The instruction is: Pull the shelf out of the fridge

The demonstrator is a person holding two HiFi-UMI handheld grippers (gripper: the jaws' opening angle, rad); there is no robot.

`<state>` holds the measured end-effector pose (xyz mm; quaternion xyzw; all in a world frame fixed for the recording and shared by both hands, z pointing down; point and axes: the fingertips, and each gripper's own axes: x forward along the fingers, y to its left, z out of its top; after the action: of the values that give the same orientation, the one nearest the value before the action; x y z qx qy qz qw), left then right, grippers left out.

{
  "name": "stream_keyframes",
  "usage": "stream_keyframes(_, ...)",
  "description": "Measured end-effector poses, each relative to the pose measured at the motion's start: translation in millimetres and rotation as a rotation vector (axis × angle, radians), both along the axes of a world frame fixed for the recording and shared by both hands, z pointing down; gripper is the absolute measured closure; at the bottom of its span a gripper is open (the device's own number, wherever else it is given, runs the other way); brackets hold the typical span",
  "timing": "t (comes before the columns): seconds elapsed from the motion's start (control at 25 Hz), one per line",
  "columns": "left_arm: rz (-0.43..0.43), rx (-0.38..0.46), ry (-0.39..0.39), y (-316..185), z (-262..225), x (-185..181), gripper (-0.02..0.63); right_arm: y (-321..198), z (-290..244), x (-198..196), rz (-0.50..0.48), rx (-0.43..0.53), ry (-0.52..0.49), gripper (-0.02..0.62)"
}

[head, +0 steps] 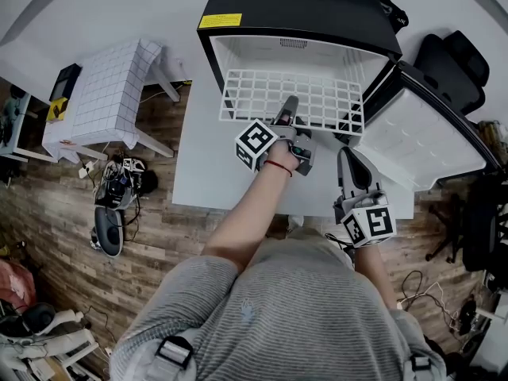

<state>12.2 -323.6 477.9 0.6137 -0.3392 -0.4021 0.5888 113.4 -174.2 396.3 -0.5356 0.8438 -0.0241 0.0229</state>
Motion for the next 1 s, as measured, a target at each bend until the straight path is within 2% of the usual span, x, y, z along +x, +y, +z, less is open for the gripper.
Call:
stream_keyframes(0.48,0.028,0.026,0.024,19,-1,-2,0.569,8,0,-6,-0.005,0.002,0.0,0.581)
stream_keyframes(1.0,0.11,0.094,-0.045,76,-11,-15,0.569,33,-5,-38,-0.053,0.017,-0.003,0.581)
